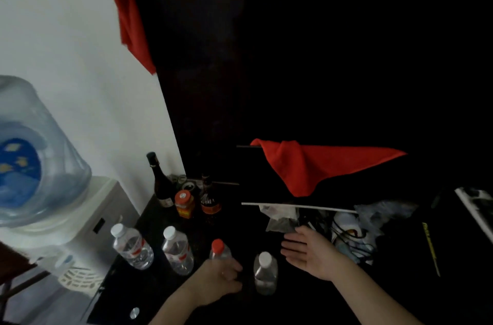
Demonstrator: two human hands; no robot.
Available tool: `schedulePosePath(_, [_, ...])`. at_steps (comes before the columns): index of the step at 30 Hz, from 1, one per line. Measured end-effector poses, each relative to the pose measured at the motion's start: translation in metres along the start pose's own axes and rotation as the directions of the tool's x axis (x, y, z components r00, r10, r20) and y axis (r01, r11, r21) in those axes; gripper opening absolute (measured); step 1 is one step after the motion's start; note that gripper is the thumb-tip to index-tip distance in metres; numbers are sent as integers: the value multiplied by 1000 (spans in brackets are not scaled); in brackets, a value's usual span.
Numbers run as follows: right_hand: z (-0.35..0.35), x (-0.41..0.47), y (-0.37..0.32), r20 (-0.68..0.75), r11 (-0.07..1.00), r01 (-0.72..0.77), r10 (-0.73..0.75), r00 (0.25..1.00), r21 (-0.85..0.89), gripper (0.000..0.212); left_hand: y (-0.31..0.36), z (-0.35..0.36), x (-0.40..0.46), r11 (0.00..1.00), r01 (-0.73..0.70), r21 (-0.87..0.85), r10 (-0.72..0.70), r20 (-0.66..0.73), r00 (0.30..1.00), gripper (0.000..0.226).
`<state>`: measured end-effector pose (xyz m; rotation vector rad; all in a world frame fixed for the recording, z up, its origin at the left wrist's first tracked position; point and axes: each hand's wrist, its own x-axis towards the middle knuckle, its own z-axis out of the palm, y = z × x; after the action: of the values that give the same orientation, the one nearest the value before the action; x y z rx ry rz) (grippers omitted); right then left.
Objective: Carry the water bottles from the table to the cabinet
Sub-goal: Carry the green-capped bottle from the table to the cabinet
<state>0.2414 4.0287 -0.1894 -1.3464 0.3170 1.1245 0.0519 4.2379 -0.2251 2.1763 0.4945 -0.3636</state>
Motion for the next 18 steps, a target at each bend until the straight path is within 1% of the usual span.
schedulePosePath(1, [6, -7, -7, -6, 998, 29, -29, 1000, -53, 39, 10, -11, -1, 999, -31, -7, 31, -57, 998, 25])
schedulePosePath(3, [20, -20, -19, -5, 978, 95, -97, 995, -185, 40, 34, -34, -4, 997, -81, -5, 79, -173, 982, 23])
schedulePosePath(4, [28, -29, -25, 4, 957, 127, -130, 991, -261, 39, 47, -44, -6, 994, -111, 9, 110, -244, 964, 22])
schedulePosePath(5, [37, -38, -31, 12, 927, 154, -159, 987, -341, 36, 58, -54, -7, 990, -126, 60, 138, -309, 941, 25])
schedulePosePath(6, [46, -47, -37, 22, 889, 181, -189, 982, -420, 33, 68, -63, -8, 982, -123, 141, 166, -351, 922, 40])
schedulePosePath(7, [54, -56, -43, 30, 840, 211, -227, 973, -500, 32, 77, -71, -9, 968, -86, 236, 171, -367, 914, 55])
schedulePosePath(8, [61, -64, -49, 42, 764, 254, -285, 958, -593, 34, 86, -79, -12, 943, -33, 332, 165, -378, 911, 65])
schedulePosePath(10, [70, -80, -58, 119, 530, 343, -410, 904, -776, 43, 97, -89, -16, 884, 69, 462, 143, -408, 902, 77])
schedulePosePath(12, [77, -96, -61, 222, 299, 401, -488, 844, -866, 54, 104, -96, -23, 843, 109, 527, 167, -449, 878, 83])
schedulePosePath(14, [83, -107, -59, 275, 110, 400, -562, 780, -910, 59, 105, -100, -30, 800, 141, 584, 196, -476, 857, 85])
schedulePosePath(16, [89, -112, -51, 290, -33, 344, -616, 733, -938, 59, 104, -100, -39, 765, 151, 627, 201, -455, 868, 87])
schedulePosePath(18, [96, -117, -40, 272, -114, 260, -632, 725, -959, 62, 101, -98, -47, 743, 151, 652, 194, -427, 883, 90])
